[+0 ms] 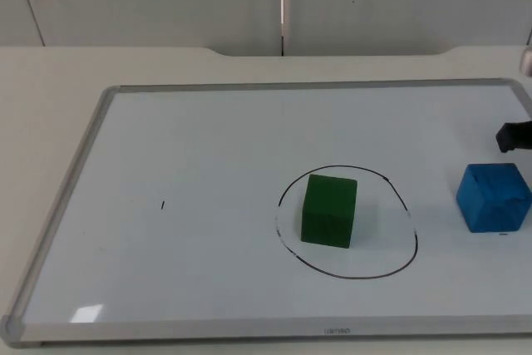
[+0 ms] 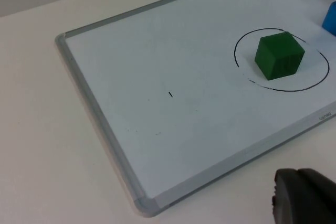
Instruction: Push the two cubes into the marked area.
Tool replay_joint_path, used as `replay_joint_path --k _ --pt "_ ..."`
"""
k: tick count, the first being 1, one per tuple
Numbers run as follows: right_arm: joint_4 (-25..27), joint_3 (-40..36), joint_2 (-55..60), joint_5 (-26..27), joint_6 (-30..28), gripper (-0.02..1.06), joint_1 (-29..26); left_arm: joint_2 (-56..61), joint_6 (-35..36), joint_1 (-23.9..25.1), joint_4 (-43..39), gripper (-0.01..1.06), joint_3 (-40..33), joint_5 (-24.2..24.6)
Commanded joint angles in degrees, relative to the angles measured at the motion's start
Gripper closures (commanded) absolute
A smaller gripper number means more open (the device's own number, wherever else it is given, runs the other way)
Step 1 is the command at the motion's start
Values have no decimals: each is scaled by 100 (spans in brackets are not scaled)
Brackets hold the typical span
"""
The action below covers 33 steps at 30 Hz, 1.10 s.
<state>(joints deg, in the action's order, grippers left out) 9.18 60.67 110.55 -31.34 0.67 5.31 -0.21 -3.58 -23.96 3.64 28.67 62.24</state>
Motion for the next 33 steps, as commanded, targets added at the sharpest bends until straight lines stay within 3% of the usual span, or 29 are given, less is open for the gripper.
replay_joint_path --k 1,13,26,33 --pt "17 22 -1 -89 -21 104 13 21 48 14 -25 105 -33 -64" --pt "303 22 -1 -13 -21 104 13 21 48 14 -25 105 -33 -64" --pt "302 22 -1 344 29 104 548 21 48 14 -25 105 -33 -64" --pt "302 22 -1 279 166 104 605 21 48 14 -25 105 -33 -64"
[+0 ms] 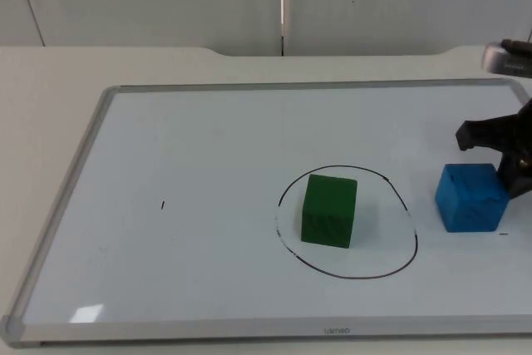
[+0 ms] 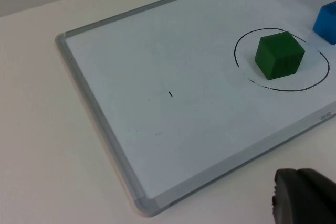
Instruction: Push the two cubes into the marked area.
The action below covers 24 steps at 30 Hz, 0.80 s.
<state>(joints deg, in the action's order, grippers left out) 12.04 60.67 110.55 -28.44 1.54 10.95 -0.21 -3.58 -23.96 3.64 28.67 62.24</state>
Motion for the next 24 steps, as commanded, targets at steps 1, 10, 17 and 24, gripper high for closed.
replay_joint_path --k 1,10,17,24 --pt "17 22 -1 -32 80 104 41 21 48 14 -25 105 -33 -64" --pt "6 22 -1 -73 83 104 243 21 48 14 -25 105 -33 -64" --pt "-7 22 -1 160 141 104 578 21 48 14 -25 105 -33 -64" --pt "-7 22 -1 163 180 104 578 21 48 14 -25 105 -33 -64"
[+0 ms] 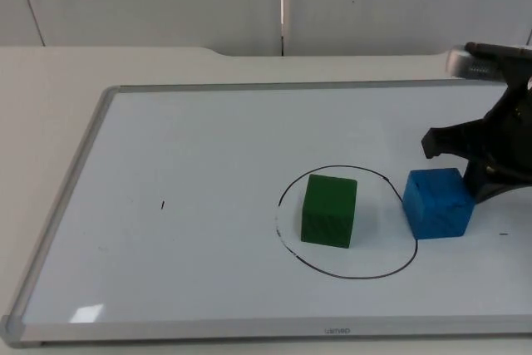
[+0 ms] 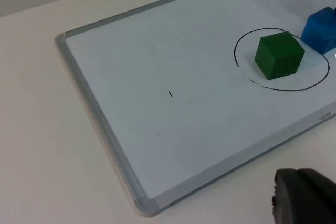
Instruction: Push the two cubes into the marked area.
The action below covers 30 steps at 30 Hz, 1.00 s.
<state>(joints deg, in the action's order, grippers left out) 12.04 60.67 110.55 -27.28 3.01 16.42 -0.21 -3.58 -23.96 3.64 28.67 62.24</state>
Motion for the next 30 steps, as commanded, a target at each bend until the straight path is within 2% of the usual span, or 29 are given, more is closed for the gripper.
replay_joint_path --k 1,8,18,30 --pt "-7 22 -1 47 33 104 31 21 48 14 -25 105 -33 -64" --pt "35 22 -1 -17 34 104 31 21 48 14 -25 105 -33 -64" --pt "357 22 -1 52 34 104 131 21 48 14 -25 105 -33 -64" --pt "373 22 17 145 66 104 332 21 48 14 -25 105 -33 -64"
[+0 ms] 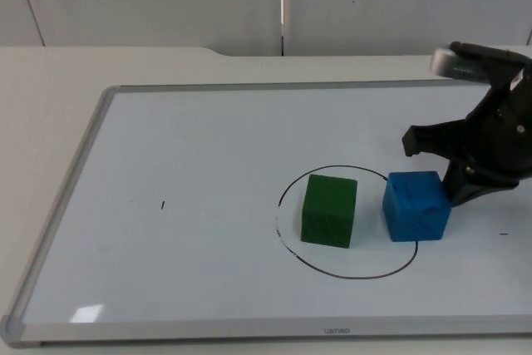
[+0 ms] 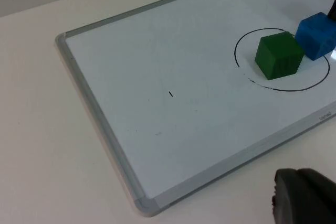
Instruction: Push the two cubes into the marked area.
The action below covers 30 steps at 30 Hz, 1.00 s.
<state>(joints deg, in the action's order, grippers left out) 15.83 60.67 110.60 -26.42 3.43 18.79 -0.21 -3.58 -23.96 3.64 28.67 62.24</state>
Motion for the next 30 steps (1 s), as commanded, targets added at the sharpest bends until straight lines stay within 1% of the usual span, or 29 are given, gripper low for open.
replay_joint_path --k 1,10,19,22,30 --pt "-7 22 12 59 24 104 95 21 48 14 -25 105 -33 -64" --pt "140 22 21 277 24 104 337 21 48 14 -25 105 -33 -64" --pt "115 22 21 354 45 104 513 21 48 14 -25 105 -33 -64" --pt "114 22 21 369 169 104 590 21 48 14 -25 105 -33 -64" --pt "27 22 21 397 164 104 637 21 48 14 -25 105 -33 -64"
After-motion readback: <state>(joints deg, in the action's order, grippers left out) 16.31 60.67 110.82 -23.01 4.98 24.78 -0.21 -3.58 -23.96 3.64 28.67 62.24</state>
